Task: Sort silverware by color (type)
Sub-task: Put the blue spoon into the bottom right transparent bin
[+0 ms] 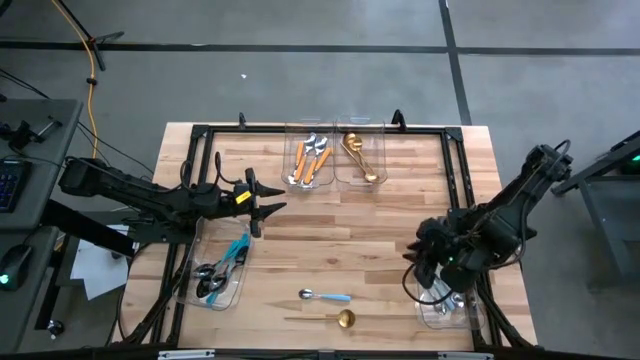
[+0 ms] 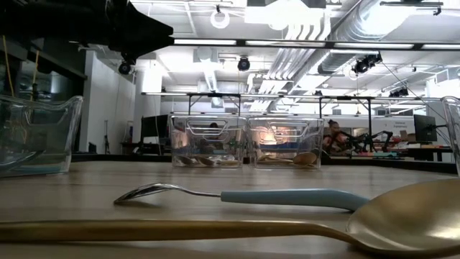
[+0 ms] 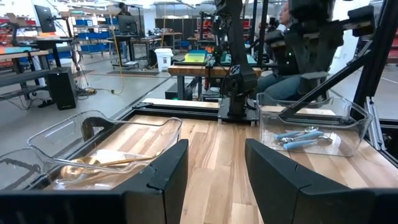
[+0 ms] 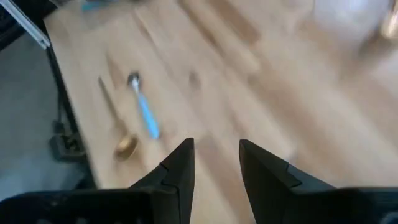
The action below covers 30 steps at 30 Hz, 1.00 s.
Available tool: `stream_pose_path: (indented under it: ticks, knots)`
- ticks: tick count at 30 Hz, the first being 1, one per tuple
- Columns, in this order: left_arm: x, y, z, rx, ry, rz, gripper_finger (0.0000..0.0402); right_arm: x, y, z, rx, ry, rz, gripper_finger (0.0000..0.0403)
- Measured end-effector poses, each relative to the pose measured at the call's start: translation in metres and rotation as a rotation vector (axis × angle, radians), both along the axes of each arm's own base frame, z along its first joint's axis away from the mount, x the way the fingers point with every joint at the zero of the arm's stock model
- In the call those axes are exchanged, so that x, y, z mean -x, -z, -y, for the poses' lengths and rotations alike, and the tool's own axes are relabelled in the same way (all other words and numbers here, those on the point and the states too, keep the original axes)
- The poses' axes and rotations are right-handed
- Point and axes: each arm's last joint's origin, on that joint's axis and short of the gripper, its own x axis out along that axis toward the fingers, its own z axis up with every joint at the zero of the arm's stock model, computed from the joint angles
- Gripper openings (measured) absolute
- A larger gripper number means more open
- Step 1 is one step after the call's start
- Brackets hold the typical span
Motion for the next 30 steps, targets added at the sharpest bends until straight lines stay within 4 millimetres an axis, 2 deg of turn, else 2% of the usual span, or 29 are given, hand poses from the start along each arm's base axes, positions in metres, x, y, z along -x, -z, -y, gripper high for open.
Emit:
stream_pose_path:
  ticks: [3,5,8,12,14,17,20,23,27,30]
  knots:
    - [0.000,0.000,0.000,0.000,0.000,0.000,0.0147,-0.006,0.000,0.005,0.136,-0.045,0.038,0.0110]
    - [0.000,0.000,0.000,0.000,0.000,0.000,0.0147,-0.010,0.009,0.011,0.210,-0.030,0.031,0.0110]
    - [0.000,0.000,0.000,0.009,0.000,0.004,0.0147,-0.017,0.033,0.021,0.290,0.007,0.014,0.0110]
    - [0.000,-0.001,0.000,0.010,0.000,0.009,0.0147,-0.027,0.073,0.039,0.288,0.020,-0.028,0.0110]
    - [0.000,-0.001,0.000,0.010,0.000,0.009,0.0147,-0.036,0.086,0.047,0.272,-0.026,0.030,0.0110]
    - [0.000,-0.001,0.000,0.018,0.000,0.012,0.0147,-0.054,0.098,0.058,0.232,-0.127,0.227,0.0110]
    - [0.000,-0.002,0.000,0.020,0.003,0.026,0.0147,-0.068,0.108,0.074,0.229,-0.228,0.460,0.0110]
    - [0.000,-0.003,0.002,0.007,0.055,0.032,0.0147,-0.073,0.115,0.089,0.330,-0.288,0.609,0.0110]
    - [0.000,-0.005,0.004,-0.051,0.119,0.044,0.0147,-0.081,0.108,0.103,0.544,-0.331,0.740,0.0110]
    - [0.000,-0.007,0.003,-0.059,0.113,0.064,0.0147,-0.089,0.098,0.112,0.641,-0.360,0.787,0.0110]
